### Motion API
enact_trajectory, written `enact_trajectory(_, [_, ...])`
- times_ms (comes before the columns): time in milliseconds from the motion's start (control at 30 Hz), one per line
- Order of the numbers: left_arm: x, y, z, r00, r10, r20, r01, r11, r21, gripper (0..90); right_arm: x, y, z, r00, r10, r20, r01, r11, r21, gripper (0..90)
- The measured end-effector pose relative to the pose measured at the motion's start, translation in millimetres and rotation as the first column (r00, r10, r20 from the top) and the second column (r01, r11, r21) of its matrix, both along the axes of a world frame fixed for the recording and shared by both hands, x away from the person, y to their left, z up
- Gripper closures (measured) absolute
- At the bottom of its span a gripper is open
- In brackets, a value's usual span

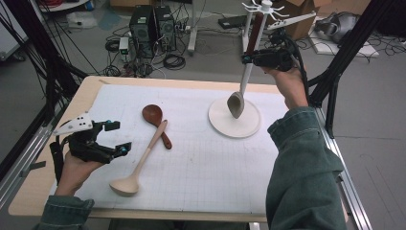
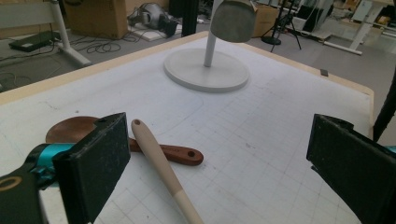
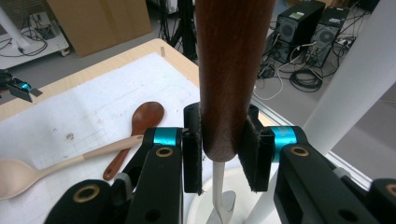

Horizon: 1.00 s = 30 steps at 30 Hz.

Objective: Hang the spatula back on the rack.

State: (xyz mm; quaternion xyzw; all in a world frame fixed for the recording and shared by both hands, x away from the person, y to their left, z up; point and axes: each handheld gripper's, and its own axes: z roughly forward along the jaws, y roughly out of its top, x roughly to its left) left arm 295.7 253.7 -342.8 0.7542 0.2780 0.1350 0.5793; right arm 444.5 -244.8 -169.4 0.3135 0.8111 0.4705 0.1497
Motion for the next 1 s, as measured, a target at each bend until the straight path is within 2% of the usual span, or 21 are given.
enact_trajectory(433, [-0.5, 0.8, 0.4, 1.0, 0.002, 0.0, -0.002, 1.0, -0.001, 6.7, -2.0, -0.5, 0.5, 1.0, 0.003, -0.001, -0.003, 1.0, 0.006, 72.6])
enact_trajectory(1000, [-0.3, 1.0, 0.7, 1.0, 0.003, 0.002, -0.003, 1.0, -0.003, 6.7, -10.3, -2.2, -2.9, 0.9986, -0.031, 0.042, 0.03, 0.9992, 0.028, 72.5])
